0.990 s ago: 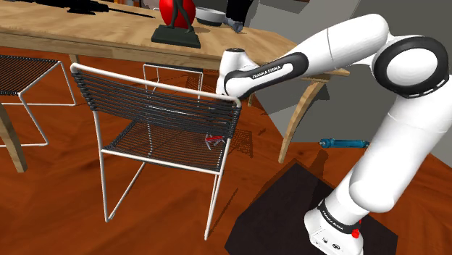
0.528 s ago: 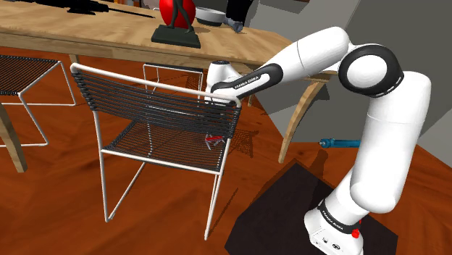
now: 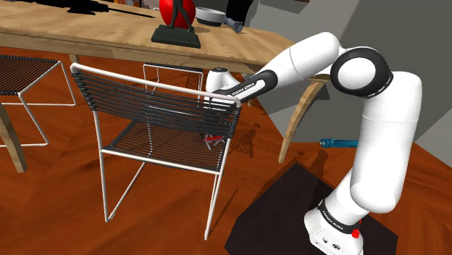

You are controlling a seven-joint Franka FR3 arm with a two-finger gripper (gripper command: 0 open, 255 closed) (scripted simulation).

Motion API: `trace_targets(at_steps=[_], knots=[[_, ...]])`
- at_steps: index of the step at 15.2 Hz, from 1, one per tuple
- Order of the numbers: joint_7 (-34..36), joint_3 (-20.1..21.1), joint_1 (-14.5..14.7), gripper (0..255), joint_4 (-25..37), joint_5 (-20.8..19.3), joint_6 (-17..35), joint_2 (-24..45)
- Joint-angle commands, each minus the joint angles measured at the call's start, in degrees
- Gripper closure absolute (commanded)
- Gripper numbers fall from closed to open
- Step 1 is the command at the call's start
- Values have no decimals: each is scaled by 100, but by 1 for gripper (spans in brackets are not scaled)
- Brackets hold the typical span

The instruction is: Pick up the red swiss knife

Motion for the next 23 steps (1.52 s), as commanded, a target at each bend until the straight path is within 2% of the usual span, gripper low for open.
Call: trace_targets(at_steps=[1, 9, 23], knots=[[1, -1, 1, 255, 1, -2, 8, 8], [4, 1, 3, 255, -4, -1, 7, 2], [-94, 75, -52, 255, 240, 156, -872, -642]])
